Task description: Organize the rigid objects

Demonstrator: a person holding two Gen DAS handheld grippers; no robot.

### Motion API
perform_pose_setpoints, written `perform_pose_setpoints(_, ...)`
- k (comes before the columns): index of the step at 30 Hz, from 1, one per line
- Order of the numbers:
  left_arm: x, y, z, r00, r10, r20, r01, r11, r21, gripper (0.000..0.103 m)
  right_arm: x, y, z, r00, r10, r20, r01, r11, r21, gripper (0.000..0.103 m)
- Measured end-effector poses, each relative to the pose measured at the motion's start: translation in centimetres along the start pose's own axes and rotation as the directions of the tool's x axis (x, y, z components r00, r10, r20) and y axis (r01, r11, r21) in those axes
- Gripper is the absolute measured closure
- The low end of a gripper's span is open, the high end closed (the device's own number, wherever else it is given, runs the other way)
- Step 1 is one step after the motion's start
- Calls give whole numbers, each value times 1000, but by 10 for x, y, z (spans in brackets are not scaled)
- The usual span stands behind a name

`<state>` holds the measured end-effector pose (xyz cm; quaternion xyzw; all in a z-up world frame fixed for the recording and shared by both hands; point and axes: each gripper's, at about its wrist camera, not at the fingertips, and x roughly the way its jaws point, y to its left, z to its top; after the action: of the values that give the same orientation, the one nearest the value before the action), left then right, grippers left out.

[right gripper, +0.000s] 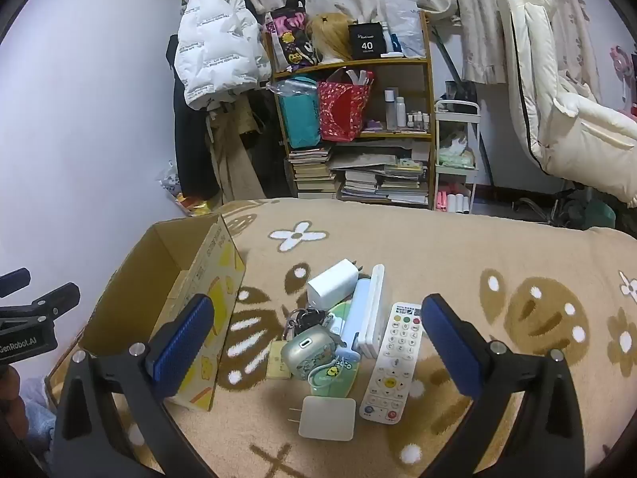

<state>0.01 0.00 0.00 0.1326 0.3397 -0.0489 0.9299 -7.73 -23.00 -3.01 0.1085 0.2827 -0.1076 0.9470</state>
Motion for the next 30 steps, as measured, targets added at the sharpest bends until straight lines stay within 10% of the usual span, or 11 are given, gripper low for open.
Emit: perform_pose_setpoints(30, 0, -8, -4, 1000, 13, -8, -12, 999, 45, 1, 2, -1, -1, 1000, -4, -4, 4, 1000, -3, 0)
